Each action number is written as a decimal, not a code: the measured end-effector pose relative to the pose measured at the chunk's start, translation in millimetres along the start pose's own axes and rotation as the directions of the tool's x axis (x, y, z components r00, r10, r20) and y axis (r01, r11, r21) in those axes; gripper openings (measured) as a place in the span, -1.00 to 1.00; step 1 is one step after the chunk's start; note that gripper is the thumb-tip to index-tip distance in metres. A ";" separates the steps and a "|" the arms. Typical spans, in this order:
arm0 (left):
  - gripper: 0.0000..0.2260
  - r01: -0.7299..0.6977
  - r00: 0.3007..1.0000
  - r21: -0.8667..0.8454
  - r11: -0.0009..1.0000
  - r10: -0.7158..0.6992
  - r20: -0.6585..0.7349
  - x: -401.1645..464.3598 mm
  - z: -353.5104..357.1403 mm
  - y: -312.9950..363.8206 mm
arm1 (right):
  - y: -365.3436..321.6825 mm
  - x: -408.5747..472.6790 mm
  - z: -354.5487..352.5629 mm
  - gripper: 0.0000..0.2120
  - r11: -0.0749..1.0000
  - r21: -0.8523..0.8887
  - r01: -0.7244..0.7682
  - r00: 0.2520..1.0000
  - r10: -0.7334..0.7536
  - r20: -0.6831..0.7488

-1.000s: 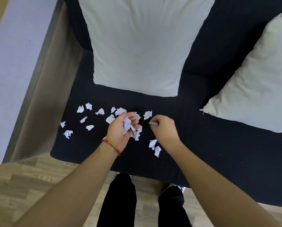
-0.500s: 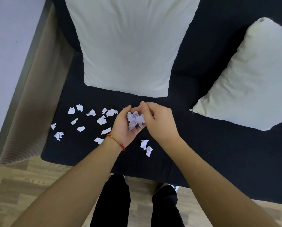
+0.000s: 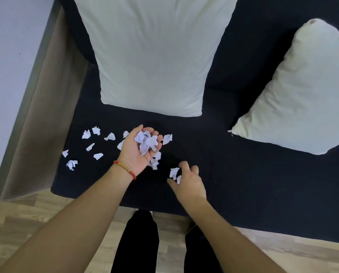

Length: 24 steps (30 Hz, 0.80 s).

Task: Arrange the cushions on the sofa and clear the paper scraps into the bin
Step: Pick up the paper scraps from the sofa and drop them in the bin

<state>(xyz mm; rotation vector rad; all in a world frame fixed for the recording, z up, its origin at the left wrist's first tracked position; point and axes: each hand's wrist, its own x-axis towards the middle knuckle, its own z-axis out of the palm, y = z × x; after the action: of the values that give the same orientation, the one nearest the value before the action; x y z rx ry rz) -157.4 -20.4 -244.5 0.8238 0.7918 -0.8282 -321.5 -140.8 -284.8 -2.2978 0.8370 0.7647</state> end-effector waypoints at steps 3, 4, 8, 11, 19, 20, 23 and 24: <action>-0.57 -0.007 0.999 -0.004 1.000 0.007 -0.032 -1.9 -13.6 3.8 | -8.9 -4.3 14.2 -0.55 1.000 -0.017 0.026 0.998 -0.027 -0.051; -0.60 -0.017 0.999 -0.004 1.000 0.017 -0.044 -3.6 -17.9 5.1 | -10.6 -4.7 16.9 -0.60 0.999 -0.019 0.046 0.997 -0.047 -0.059; -0.55 -0.039 0.997 0.032 0.999 0.041 -0.063 -9.5 -31.1 10.5 | -9.6 3.3 17.0 -0.91 0.989 -0.045 0.139 0.988 -0.142 -0.063; -0.57 -0.020 0.996 0.058 0.998 0.025 -0.081 -11.5 -39.3 13.9 | -7.7 12.8 8.0 -0.92 0.994 0.014 0.112 0.994 -0.112 -0.016; -0.75 -0.054 0.993 0.211 0.976 0.075 -0.091 -6.9 -51.7 -3.1 | -43.9 13.9 -45.3 -0.92 0.914 0.352 0.200 0.980 -0.179 -0.092; -0.75 -0.057 0.994 0.224 0.973 0.077 -0.083 -6.0 -49.5 -6.1 | -53.3 11.5 -50.4 -0.93 0.897 0.368 0.244 0.970 -0.217 -0.113; -0.75 -0.050 0.998 0.257 0.965 0.057 -0.019 -5.5 -43.5 -14.9 | -81.4 7.5 -57.2 -0.92 0.864 0.363 0.349 0.937 -0.319 -0.140; -0.74 -0.045 0.999 0.260 0.964 0.045 0.006 -6.1 -41.0 -17.1 | -89.8 8.6 -56.2 -0.93 0.868 0.329 0.371 0.929 -0.342 -0.144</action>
<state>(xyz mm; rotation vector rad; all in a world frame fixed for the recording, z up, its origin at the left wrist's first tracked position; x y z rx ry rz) -185.6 9.2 -262.8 1.0712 0.6688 -0.9034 -235.5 -124.1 -224.7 -2.0800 0.5059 0.3258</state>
